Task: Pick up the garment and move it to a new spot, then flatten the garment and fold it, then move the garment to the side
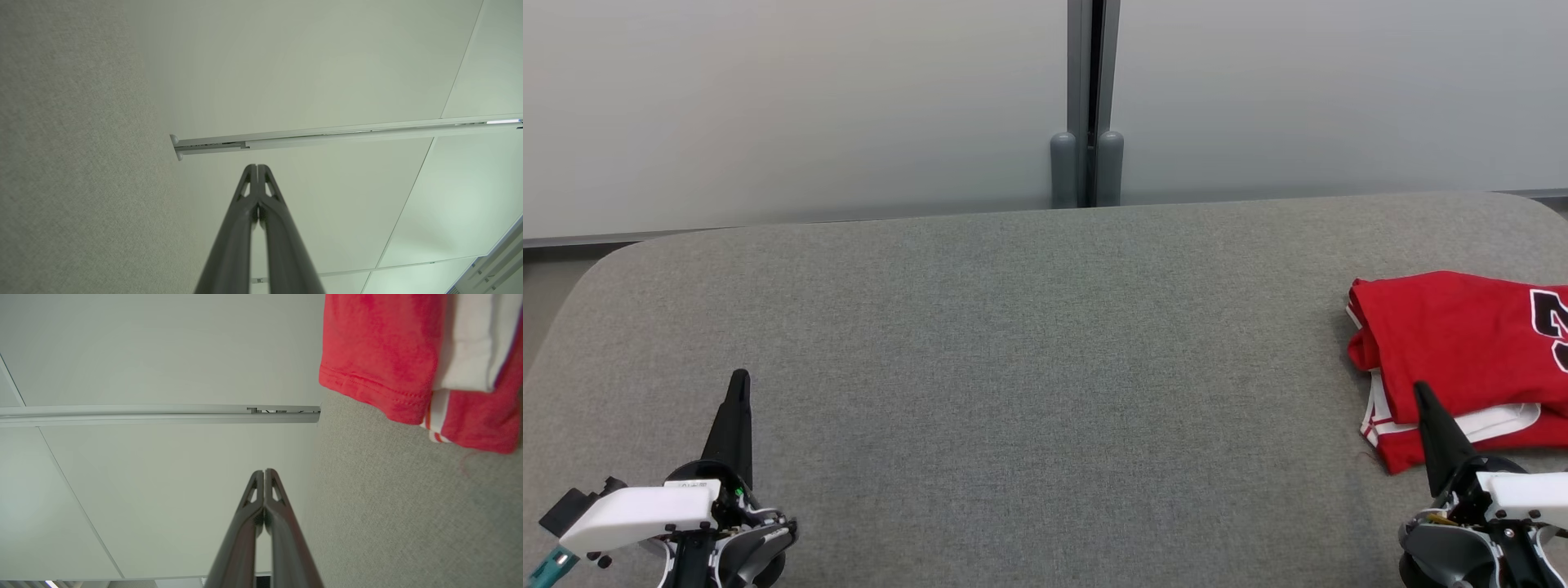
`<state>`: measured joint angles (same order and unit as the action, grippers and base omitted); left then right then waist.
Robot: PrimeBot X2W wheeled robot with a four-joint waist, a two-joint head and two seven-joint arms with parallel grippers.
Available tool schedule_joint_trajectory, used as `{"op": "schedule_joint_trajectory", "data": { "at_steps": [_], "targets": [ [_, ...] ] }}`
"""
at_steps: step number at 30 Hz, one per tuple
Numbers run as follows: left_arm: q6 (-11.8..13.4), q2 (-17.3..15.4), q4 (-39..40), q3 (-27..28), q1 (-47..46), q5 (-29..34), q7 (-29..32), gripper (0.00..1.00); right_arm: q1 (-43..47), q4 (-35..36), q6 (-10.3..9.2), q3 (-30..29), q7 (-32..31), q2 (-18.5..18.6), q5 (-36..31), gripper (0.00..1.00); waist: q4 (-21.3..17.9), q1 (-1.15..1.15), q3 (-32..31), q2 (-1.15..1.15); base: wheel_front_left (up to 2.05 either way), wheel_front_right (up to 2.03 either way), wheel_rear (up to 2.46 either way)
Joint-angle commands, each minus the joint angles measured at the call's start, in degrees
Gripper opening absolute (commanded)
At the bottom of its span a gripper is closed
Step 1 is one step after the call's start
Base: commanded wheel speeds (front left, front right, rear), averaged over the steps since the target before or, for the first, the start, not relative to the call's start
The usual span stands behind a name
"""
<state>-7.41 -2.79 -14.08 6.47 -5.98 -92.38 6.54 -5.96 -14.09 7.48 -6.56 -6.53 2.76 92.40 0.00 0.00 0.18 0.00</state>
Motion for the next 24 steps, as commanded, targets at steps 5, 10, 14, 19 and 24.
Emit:
{"op": "schedule_joint_trajectory", "data": {
  "at_steps": [5,10,14,19,24],
  "targets": [
    [-0.23,-0.16,0.03,0.23,-0.57,-0.07,0.19,0.00,-0.51,0.14,0.02,-0.15,-0.22,0.17,-0.01,0.00,0.00,0.00,0.00,0.00,0.00,0.00,0.00],
    [-0.23,-0.16,0.03,0.22,-0.57,-0.07,0.19,0.00,-0.51,0.14,0.02,-0.16,-0.22,0.17,-0.02,0.00,0.00,0.00,0.00,0.00,0.00,0.00,0.00],
    [-0.23,-0.16,0.03,0.22,-0.57,-0.07,0.19,0.00,-0.51,0.14,0.02,-0.16,-0.23,0.17,-0.02,0.00,0.00,0.00,0.00,0.00,0.00,0.00,0.00],
    [-0.23,-0.16,0.03,0.22,-0.57,-0.07,0.19,0.00,-0.51,0.14,0.02,-0.16,-0.23,0.17,-0.03,0.00,0.00,0.00,0.00,0.00,0.00,0.00,0.00],
    [-0.23,-0.16,0.03,0.22,-0.57,-0.07,0.19,0.00,-0.51,0.13,0.02,-0.17,-0.23,0.16,-0.02,0.00,0.00,0.00,0.00,0.00,0.00,0.00,0.00]
  ]
}}
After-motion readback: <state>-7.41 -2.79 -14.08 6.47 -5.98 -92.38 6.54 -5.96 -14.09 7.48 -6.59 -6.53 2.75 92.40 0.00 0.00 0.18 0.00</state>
